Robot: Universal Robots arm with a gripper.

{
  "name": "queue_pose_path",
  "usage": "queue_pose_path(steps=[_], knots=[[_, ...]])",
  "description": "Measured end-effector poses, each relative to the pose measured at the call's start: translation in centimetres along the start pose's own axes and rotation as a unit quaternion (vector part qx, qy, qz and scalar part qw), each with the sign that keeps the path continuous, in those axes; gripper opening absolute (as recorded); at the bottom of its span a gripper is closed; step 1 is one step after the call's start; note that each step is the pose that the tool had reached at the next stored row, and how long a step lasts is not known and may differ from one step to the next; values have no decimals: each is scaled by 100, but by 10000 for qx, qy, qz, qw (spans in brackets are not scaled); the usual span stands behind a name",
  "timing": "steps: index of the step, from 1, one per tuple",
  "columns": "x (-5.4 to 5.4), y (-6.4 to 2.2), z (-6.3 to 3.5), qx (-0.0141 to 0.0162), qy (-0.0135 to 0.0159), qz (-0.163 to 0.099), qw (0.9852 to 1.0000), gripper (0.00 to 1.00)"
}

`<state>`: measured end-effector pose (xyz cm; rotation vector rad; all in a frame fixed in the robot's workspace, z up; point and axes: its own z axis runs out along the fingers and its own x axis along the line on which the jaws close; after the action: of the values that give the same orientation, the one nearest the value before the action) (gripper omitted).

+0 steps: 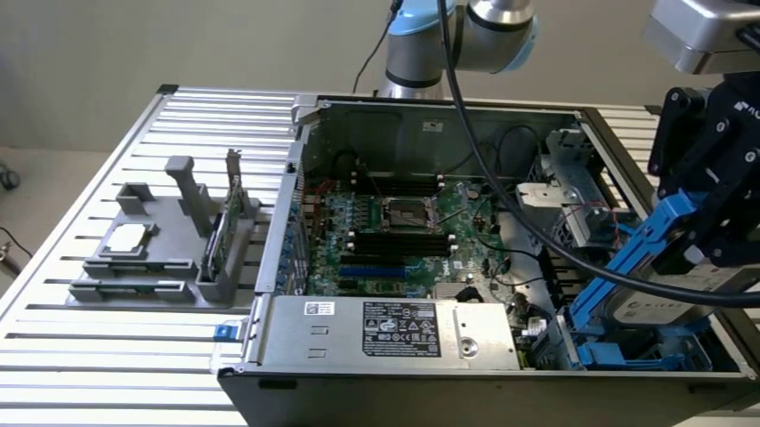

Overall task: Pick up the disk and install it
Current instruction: 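Insert the disk into the insertion slot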

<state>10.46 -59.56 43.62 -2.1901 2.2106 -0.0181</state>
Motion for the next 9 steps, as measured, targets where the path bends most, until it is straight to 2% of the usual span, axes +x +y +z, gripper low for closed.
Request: queue_pose_path(steps=[9], knots=[[-8, -1, 51, 11, 2, 72, 10000, 33]])
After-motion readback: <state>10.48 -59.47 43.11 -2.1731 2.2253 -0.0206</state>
